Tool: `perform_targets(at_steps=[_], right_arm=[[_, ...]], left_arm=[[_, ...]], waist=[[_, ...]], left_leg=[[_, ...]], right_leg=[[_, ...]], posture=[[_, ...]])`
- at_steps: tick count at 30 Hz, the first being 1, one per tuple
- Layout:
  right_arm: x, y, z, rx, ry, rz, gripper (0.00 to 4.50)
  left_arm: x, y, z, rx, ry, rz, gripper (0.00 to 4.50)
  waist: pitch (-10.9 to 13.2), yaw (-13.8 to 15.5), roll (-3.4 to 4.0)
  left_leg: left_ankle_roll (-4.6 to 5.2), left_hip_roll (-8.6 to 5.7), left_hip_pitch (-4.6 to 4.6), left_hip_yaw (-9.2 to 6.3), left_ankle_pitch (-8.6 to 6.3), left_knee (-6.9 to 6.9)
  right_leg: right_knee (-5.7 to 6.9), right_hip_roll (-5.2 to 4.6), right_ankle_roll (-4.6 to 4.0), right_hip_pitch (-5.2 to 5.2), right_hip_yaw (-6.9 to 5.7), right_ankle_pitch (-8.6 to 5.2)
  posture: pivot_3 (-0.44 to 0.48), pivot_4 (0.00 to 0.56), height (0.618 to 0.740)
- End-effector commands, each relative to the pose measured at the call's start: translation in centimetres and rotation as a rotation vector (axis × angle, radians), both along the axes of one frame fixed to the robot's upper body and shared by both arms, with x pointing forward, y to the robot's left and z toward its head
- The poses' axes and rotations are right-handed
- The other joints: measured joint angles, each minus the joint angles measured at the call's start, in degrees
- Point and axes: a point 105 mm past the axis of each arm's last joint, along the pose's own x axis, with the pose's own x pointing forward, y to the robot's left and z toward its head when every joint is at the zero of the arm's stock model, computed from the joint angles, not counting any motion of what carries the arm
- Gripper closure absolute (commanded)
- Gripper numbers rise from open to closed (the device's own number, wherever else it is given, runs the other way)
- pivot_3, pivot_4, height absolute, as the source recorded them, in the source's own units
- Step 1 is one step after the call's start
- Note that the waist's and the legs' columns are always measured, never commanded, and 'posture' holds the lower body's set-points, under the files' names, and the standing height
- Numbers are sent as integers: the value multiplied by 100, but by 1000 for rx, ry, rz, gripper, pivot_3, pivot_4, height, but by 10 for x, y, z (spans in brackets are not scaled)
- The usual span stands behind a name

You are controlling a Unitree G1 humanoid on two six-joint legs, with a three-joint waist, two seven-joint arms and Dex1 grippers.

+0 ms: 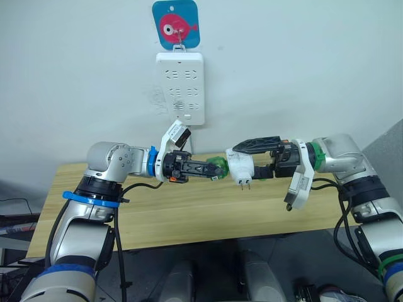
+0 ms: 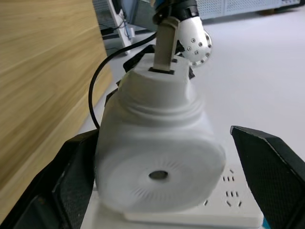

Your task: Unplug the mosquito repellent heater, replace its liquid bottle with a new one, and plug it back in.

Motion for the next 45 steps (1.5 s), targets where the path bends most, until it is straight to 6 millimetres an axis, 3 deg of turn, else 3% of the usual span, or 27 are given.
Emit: perform_targets(at_steps=[1, 6, 10, 17, 22, 24, 26, 29, 31, 34, 38, 45], right_arm=[[-2, -1, 8, 8, -33, 24, 183], [-6, 0, 9, 2, -33, 49, 1526], [-4, 3, 12, 7, -37, 55, 1519], [-3, 1, 14, 27, -33, 45, 1519], [14, -18, 6, 39, 59, -128, 1519], [35, -31, 0, 75, 202, -304, 1519], [48, -38, -4, 166, 459, -462, 1519], [55, -38, -3, 378, 1060, -629, 1519], [46, -33, -13, 409, 1488, -710, 1519], [31, -22, -9, 443, 1874, -723, 1519], [26, -22, -16, 443, 2079, -822, 1519], [37, -24, -17, 540, 2122, -917, 1519]], left_arm=[[-6, 0, 3, 5, -19, -27, 2281], [-4, 1, 0, 20, -33, -15, 2281], [-3, -1, 0, 12, -60, -16, 2281], [-4, 5, 12, -50, -65, -19, 52], [-9, 23, 30, -12, -312, -3, 0], [-22, 32, 20, 94, -508, -38, 0], [-25, 38, -2, 242, -784, -24, 0], [-3, 37, -16, 341, -1170, 158, 0], [5, 35, -21, 377, -1425, 219, 0], [13, 27, -17, 375, -1688, 360, 0], [21, 18, -28, 455, -1782, 422, 0], [25, -3, -34, 508, -1845, 375, 0]], waist=[[0, 0, 1], [-2, 0, 2], [-4, 0, 3], [-5, 2, 4], [-7, 4, 4], [-13, 13, 6], [-22, 24, 17], [-25, 90, 25], [-24, 142, 24], [-25, 258, 24], [-25, 352, 23], [-23, 357, 21]], left_leg=[[0, 0, 0, -2, 0, -1], [0, 0, -1, -3, 0, -2], [0, 1, 0, -1, 0, 0], [0, 0, -1, -2, 0, -1], [0, 2, -1, 0, 0, -2], [0, 2, -1, 4, 0, -7], [-1, 4, -1, 6, -1, -12], [0, 4, -3, -1, -2, -17], [2, 8, -14, -7, -2, -2], [6, 7, -9, -5, -5, 2], [37, 0, -9, 0, -22, 1], [51, -12, -19, 6, -30, 1]], right_leg=[[0, 0, 0, 0, -2, 0], [-1, -1, 0, -1, -3, 0], [1, 0, 0, -1, -1, 0], [1, -1, 0, 0, -1, 0], [1, -1, 0, -2, 0, 0], [-1, -2, 0, -3, 4, 0], [-4, -22, -1, -1, 9, 0], [-7, -41, -2, 1, 12, 1], [-4, -44, -7, -1, 7, 3], [-13, -53, -13, 10, 2, 7], [-20, -59, -12, 14, 4, 7], [-15, -69, 1, 5, -5, 14]], posture=[[-153, 193, 740], [-148, 187, 740], [-143, 186, 740], [-144, 180, 740], [-138, 177, 740], [-128, 179, 740], [-116, 183, 740], [-98, 199, 740], [-93, 204, 740], [-90, 211, 740], [-93, 213, 740], [-100, 233, 740]])
